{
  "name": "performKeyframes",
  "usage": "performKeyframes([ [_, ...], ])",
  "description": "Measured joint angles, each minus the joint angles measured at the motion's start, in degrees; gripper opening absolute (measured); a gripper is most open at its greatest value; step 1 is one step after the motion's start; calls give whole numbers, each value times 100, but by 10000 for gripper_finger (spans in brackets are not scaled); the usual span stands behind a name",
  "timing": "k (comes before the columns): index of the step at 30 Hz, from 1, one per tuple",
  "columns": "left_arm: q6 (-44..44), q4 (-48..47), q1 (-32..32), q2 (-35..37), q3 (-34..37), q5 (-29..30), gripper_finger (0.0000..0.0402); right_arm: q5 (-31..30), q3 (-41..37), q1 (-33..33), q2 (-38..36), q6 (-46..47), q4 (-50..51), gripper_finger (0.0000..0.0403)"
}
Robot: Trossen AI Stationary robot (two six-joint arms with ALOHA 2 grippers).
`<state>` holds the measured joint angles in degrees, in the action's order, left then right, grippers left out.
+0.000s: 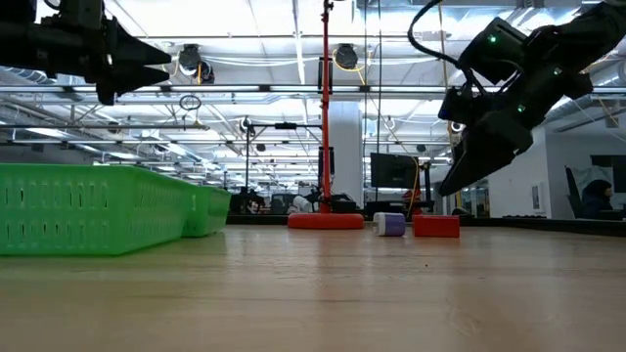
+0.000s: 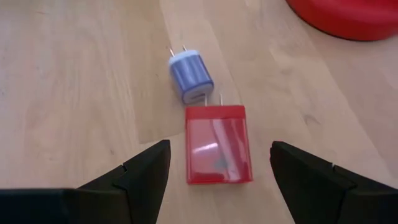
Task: Pick & Place Office items
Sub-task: Put the red charger adapter into the top green bin
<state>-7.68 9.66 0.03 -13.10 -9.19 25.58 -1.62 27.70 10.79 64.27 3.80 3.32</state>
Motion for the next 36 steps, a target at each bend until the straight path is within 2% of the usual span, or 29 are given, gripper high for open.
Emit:
performKeyframes([
  [5, -61, -99, 0, 0, 0, -1, 214, 13, -698, 0, 2, -293, -1379, 267],
  [9, -145, -95, 0, -33, 0, -1, 214, -8, -1194, 0, 2, -482, -2248, 287],
  [14, -124, -15, 0, -144, 0, 0, 214, -294, -1341, -2, 39, -341, -2346, 310],
  [20, -36, 295, 0, -347, 0, 0, 214, -286, -1381, -2, 394, -295, -2399, 325],
  [30, 140, 436, 0, -608, 0, 2, 214, -269, -1381, -1, 1397, -392, -3483, 323],
  [36, 138, 437, -2, -608, 0, 2, 214, -258, -1370, -1, 1633, -615, -3608, 319],
])
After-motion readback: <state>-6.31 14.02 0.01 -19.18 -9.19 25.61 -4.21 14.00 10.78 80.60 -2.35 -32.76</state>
